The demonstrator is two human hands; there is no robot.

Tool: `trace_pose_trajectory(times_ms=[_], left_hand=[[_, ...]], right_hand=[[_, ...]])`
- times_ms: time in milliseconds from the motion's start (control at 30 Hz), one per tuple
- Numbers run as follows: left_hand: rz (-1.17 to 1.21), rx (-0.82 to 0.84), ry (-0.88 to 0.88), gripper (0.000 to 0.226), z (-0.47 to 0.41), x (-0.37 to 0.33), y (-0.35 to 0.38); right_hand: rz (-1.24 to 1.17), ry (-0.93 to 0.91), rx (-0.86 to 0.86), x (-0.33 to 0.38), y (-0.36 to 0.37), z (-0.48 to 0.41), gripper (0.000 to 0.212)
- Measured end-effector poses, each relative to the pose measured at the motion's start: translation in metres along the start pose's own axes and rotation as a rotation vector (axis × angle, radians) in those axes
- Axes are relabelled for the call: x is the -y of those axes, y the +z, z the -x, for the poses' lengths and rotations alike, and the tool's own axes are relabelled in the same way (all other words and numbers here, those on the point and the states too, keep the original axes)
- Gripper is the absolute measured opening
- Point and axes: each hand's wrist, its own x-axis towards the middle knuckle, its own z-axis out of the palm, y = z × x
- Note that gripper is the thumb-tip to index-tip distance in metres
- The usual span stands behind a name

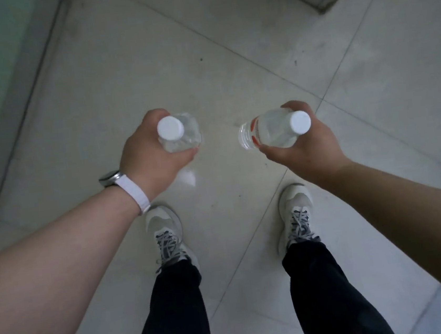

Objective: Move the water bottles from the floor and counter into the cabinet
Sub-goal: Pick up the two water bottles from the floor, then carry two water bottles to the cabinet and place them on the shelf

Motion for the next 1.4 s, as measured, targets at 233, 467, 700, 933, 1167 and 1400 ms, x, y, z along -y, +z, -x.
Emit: trace_pose_trajectory(times_ms=[233,467,700,933,1167,1400], left_hand=[[-0.006,0.005,0.067,0.055,0.065,-0.094,-0.100],[0.044,-0.096,0.133,0.053,0.136,-0.151,-0.211],[0.158,-0.189,0.276,0.059,0.201,-0.178,-0.336],[0.376,-0.379,0.365,0.057,0.261,-0.186,-0.431],[0.510,-0.534,0.354,0.061,0.292,-0.184,-0.489],[0.622,-0.617,0.257,0.066,0.295,-0.202,-0.524]], right_hand=[[-0.026,-0.036,-0.020,0.098,-0.090,0.072,0.073],[-0.018,-0.030,-0.041,0.210,-0.151,0.162,0.075],[-0.124,-0.091,-0.096,0.316,-0.159,0.253,0.070],[-0.240,-0.255,-0.104,0.405,-0.159,0.315,0.067],[-0.257,-0.447,-0.032,0.482,-0.167,0.338,0.068],[-0.322,-0.627,0.128,0.545,-0.177,0.321,0.066]])
